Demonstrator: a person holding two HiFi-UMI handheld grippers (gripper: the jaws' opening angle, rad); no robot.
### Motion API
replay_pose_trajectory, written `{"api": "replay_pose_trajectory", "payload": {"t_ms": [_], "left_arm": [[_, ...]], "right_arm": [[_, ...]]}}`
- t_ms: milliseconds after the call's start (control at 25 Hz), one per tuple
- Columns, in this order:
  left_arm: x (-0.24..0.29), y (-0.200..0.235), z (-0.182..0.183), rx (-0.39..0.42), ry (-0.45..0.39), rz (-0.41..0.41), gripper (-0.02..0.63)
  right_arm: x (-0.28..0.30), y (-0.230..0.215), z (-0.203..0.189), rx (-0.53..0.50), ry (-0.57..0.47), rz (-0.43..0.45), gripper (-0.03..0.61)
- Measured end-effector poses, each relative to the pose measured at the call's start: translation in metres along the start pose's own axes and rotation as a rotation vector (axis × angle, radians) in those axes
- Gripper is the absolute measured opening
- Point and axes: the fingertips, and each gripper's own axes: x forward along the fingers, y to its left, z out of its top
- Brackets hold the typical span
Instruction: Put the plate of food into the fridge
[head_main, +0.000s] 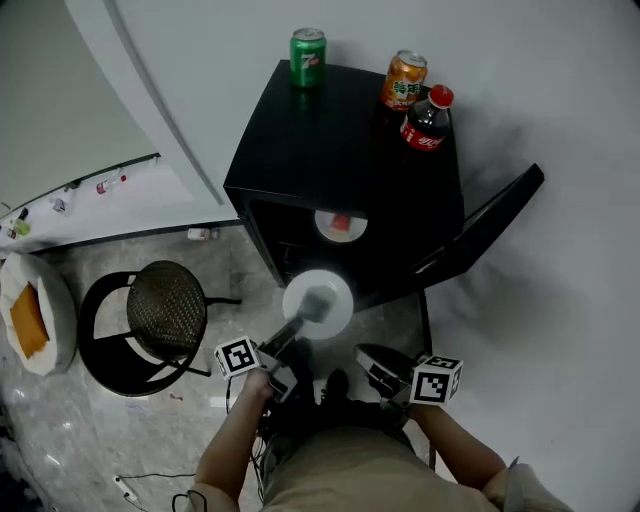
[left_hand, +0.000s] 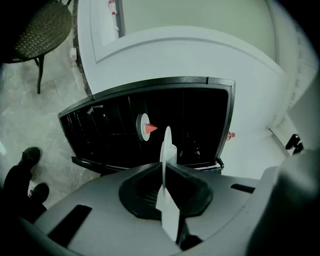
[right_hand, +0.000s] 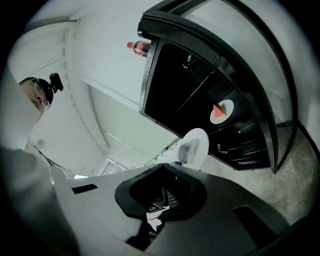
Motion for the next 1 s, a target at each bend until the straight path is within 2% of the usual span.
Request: {"api": "replay_pose_trajectory", "payload": {"t_ms": [240,440,640,1000], "left_arm": [[0.022,0.034,0.023,0.013,-0.012,0.013,0.015],[0.034,0.053,0.032,0.005,-0.011,0.023,0.014],[0.043,0.077,0.042,0.053,0.005,0.056,0.014],[0.059,0.119,0.046,0.041,0.027,0.064,0.014]], "right_arm": [[0.021,0.002,0.001,-0.085,0.051,-0.013,0.021],[0.027,0.0,-0.001,-0.093,0.079,-0.01,0.021],[0.034,-0.009,-0.004,-0.105,0.099,-0.007,0.021],[0.041,-0.023,-0.007,-0.104,0.126,-0.013,0.021]]}}
